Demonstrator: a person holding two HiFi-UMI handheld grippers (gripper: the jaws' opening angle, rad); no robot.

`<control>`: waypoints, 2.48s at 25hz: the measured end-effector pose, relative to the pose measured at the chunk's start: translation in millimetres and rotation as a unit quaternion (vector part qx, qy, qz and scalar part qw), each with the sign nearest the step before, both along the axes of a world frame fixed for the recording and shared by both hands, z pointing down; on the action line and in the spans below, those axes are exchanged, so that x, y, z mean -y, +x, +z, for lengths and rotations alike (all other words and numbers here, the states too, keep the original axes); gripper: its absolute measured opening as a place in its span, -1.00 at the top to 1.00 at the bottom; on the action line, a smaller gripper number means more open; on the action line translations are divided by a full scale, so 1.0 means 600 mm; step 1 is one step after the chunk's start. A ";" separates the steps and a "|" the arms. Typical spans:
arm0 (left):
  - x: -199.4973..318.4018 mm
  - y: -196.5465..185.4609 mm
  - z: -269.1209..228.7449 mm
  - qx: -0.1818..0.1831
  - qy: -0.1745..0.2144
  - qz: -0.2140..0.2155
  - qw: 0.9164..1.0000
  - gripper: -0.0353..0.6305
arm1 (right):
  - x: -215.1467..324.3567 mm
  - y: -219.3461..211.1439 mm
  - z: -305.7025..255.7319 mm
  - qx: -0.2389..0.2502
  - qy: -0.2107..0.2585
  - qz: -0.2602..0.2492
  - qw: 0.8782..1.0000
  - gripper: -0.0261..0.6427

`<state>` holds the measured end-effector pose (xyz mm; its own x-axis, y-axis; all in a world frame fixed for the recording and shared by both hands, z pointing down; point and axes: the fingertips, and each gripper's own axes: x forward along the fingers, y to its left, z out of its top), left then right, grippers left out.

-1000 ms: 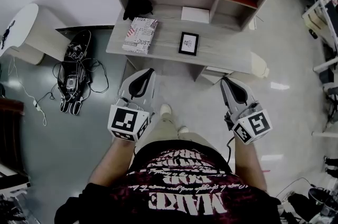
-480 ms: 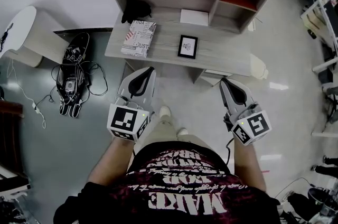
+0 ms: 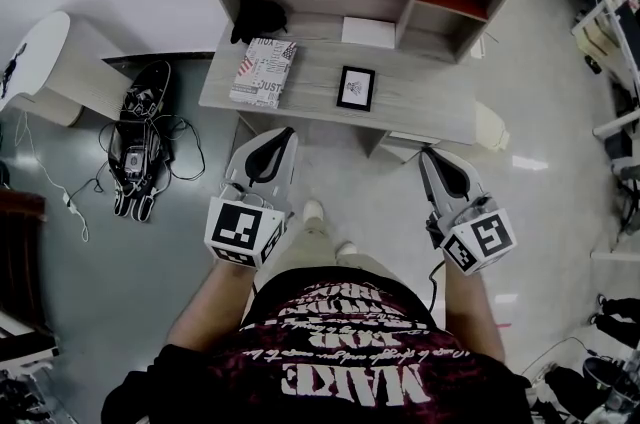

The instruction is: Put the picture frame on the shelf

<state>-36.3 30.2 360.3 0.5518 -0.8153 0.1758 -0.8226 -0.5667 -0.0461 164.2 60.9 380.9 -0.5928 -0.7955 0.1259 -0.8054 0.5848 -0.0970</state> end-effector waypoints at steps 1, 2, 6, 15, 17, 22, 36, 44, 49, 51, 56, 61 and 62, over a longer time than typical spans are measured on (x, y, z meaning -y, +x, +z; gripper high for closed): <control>0.001 0.000 0.002 0.000 -0.001 0.000 1.000 0.89 | 0.001 0.000 0.001 0.000 0.000 0.000 1.000 0.84; 0.001 -0.001 0.003 0.000 -0.002 0.000 1.000 0.89 | 0.003 0.000 0.001 -0.001 -0.001 0.000 1.000 0.84; 0.009 -0.007 0.006 0.000 -0.004 0.001 1.000 0.89 | 0.012 -0.007 0.001 0.000 0.000 0.001 1.000 0.84; 0.069 -0.026 0.007 0.002 -0.002 0.009 1.000 0.89 | 0.064 -0.029 0.001 0.003 0.002 0.007 1.000 0.84; 0.088 -0.027 0.010 0.001 -0.003 0.014 1.000 0.89 | 0.083 -0.030 0.001 0.005 0.002 0.014 1.000 0.84; 0.145 -0.032 0.009 0.002 -0.001 0.023 1.000 0.89 | 0.135 -0.037 0.001 0.005 0.001 0.023 1.000 0.84; 0.307 -0.092 0.020 -0.003 -0.011 0.033 0.999 0.89 | 0.297 -0.099 -0.001 -0.002 -0.002 0.029 1.000 0.84; 0.379 -0.120 0.021 -0.008 -0.010 0.051 0.999 0.89 | 0.356 -0.132 -0.010 -0.012 0.000 0.044 0.999 0.84; 0.401 -0.117 0.029 -0.016 -0.017 0.060 0.998 0.89 | 0.370 -0.124 -0.007 -0.020 -0.008 0.055 0.998 0.84; 0.409 -0.112 0.037 -0.016 -0.023 0.062 0.998 0.89 | 0.377 -0.116 -0.005 -0.019 -0.011 0.060 0.998 0.84; 0.426 -0.098 0.052 -0.018 -0.033 0.060 0.998 0.89 | 0.397 -0.110 0.015 -0.014 -0.022 0.051 0.998 0.84; 0.444 -0.080 0.056 -0.021 -0.040 0.048 0.998 0.89 | 0.428 -0.111 0.016 -0.006 -0.021 0.025 0.999 0.84; 0.447 -0.076 0.055 -0.020 -0.040 0.049 0.998 0.89 | 0.434 -0.112 0.013 -0.006 -0.018 0.021 1.000 0.84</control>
